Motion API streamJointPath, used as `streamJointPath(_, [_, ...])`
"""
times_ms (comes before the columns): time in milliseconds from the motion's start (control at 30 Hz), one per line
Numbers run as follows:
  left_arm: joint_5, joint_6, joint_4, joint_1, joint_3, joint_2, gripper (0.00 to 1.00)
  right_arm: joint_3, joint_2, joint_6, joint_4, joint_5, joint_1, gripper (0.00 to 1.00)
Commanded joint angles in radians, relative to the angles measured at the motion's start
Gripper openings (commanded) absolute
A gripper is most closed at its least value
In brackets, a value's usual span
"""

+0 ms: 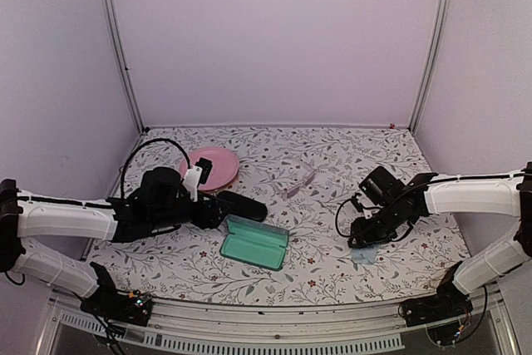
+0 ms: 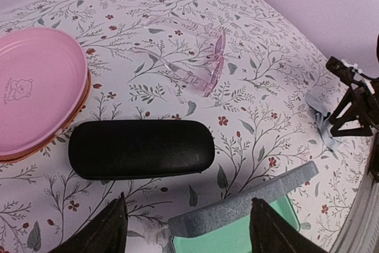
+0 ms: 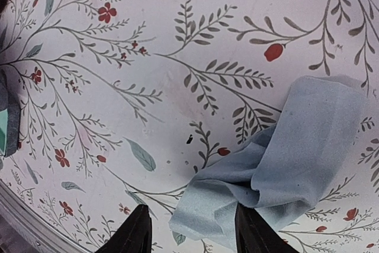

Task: Organize the sunglasses
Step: Pick up the glasses cleaning cloth from the center of the board.

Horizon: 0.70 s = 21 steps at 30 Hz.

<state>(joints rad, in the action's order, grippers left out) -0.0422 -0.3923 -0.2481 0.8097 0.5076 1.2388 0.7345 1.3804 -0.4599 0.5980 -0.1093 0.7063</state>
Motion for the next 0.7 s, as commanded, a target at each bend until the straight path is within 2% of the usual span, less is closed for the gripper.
streamJointPath(0, [0.003,0.010,-0.009,0.004,0.025,0.011,0.72,0.002,0.037,-0.022,-0.006,0.044,0.015,0.50])
streamJointPath(333, [-0.002,0.009,0.003,0.004,0.017,0.000,0.72,0.009,0.113,-0.031,-0.006,0.086,0.043,0.41])
streamJointPath(667, [0.008,0.011,0.005,0.004,0.013,-0.004,0.72,0.027,0.141,-0.030,-0.012,0.101,0.058,0.27])
